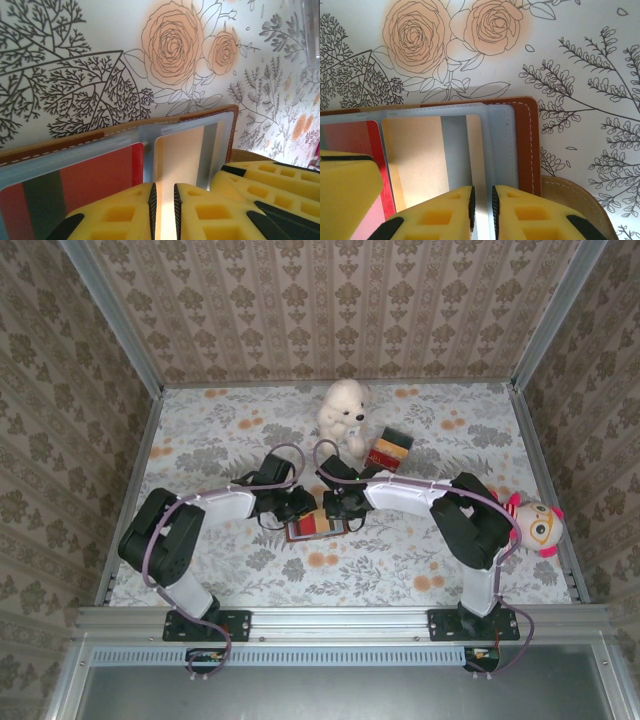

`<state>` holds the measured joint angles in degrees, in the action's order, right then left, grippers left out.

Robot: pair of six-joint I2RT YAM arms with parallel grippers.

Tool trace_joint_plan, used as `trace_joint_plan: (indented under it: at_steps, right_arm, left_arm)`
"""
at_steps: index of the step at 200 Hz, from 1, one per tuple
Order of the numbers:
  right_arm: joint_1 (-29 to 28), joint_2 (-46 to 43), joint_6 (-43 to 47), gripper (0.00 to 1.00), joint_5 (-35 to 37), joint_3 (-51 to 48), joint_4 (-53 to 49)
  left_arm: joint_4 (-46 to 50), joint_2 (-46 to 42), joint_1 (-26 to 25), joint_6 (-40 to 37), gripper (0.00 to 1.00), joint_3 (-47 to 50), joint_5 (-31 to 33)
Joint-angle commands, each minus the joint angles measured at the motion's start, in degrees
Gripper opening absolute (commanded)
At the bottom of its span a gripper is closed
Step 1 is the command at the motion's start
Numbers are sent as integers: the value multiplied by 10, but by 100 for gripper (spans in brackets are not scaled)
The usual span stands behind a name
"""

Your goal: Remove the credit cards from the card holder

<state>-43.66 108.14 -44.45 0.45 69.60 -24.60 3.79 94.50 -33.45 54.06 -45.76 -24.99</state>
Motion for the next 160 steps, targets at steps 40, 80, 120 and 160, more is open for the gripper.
trace_joint_plan:
  at_steps: [40, 80, 120, 160]
  right_arm:
    - [16, 12, -19, 19, -46, -35, 28]
    - [20, 13, -21, 19, -48, -42, 28]
    - [23, 16, -21, 19, -53, -45, 32]
    - [24, 19, -22, 18, -58, -46, 33]
  left_arm:
    - [2, 18, -5, -1, 20, 4, -11]
    - [17, 16, -2, -13, 20, 6, -3]
    - [36, 10, -1, -28, 21, 5, 7]
    - [29, 23, -1, -37, 22, 2, -12]
